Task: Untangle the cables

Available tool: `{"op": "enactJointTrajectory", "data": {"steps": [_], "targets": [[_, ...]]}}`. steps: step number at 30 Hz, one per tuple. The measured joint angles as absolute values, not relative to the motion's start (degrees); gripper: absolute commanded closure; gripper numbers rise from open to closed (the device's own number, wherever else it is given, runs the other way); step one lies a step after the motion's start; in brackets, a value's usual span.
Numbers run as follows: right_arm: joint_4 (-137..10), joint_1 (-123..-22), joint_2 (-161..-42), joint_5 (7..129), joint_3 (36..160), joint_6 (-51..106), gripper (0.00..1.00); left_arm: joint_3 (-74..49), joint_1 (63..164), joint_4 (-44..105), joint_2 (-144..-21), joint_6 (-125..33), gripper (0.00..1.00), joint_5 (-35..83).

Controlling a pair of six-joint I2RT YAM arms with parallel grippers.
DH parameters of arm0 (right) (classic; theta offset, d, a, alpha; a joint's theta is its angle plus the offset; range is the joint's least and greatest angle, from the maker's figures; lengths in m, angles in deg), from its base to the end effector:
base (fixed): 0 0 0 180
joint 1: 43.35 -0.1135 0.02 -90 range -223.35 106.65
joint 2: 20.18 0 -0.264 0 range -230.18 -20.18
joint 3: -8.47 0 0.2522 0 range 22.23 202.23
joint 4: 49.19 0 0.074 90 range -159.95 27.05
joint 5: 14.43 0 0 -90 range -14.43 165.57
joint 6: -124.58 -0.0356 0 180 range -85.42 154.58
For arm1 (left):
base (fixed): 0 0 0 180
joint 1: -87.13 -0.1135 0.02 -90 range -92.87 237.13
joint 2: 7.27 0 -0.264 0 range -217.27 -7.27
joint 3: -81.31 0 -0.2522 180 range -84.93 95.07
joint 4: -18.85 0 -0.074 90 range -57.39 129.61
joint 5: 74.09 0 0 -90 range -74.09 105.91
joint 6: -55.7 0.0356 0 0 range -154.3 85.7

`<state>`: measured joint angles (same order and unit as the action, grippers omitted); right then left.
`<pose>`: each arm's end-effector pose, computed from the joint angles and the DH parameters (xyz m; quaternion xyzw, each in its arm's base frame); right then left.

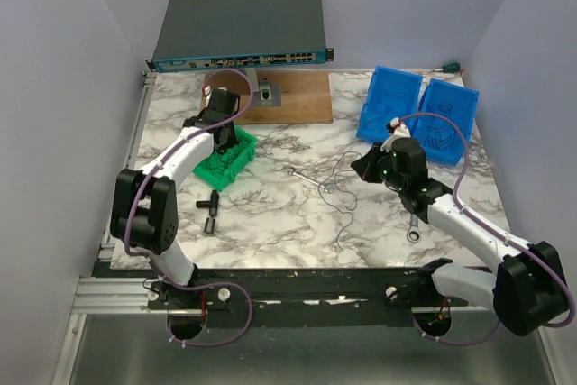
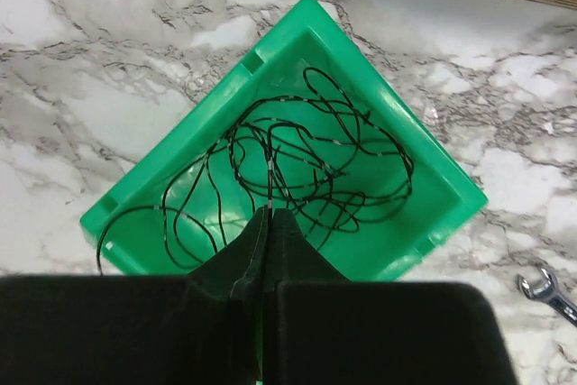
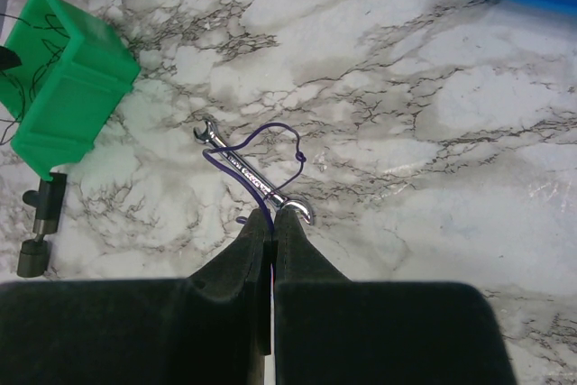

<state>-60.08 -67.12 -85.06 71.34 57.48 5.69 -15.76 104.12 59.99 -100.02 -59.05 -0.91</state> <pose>0.2262 0.1025 0.2343 0.0187 0.8510 0.2605 0.4556 0.3370 -0.0922 0.2502 -0.1118 0.9269 0.0110 0.3580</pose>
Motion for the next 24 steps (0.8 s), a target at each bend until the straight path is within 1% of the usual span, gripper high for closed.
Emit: {"op": "enactJointTrajectory", "data": {"steps": [4,10,16,19,20,21,22,24], "targets": [[-60.08,-67.12,-85.19,71.34,57.48,5.69,0.99,-14.23,101.28,59.38,-105.46,-58.68,1.0,3.07],[-60.08,-67.12,-85.58,71.34,57.52,5.69,0.99,-12.07,100.65,60.01,-112.17,-58.46,1.0,7.92],[-60.1,-67.12,-86.31,71.3,58.07,5.69,0.99,-11.52,100.63,61.0,-112.59,-58.2,1.0,9.54],[-60.1,-67.12,-86.31,71.28,58.66,5.69,0.99,-12.11,100.65,60.62,-111.49,-58.02,0.9,9.69],[-60.08,-67.12,-86.31,71.26,58.81,5.69,0.99,-12.86,100.65,60.14,-110.49,-57.87,0.84,9.89],[-60.08,-67.12,-86.31,71.23,58.92,5.72,0.99,-13.71,100.65,59.71,-109.22,-57.8,0.76,10.09],[-60.08,-67.12,-86.31,71.21,58.94,5.69,0.99,-14.52,100.65,59.44,-107.69,-57.72,0.7,10.24],[-60.1,-67.12,-86.31,71.17,58.94,5.69,0.99,-15.44,100.65,59.07,-104.78,-57.5,0.61,10.42]]}}
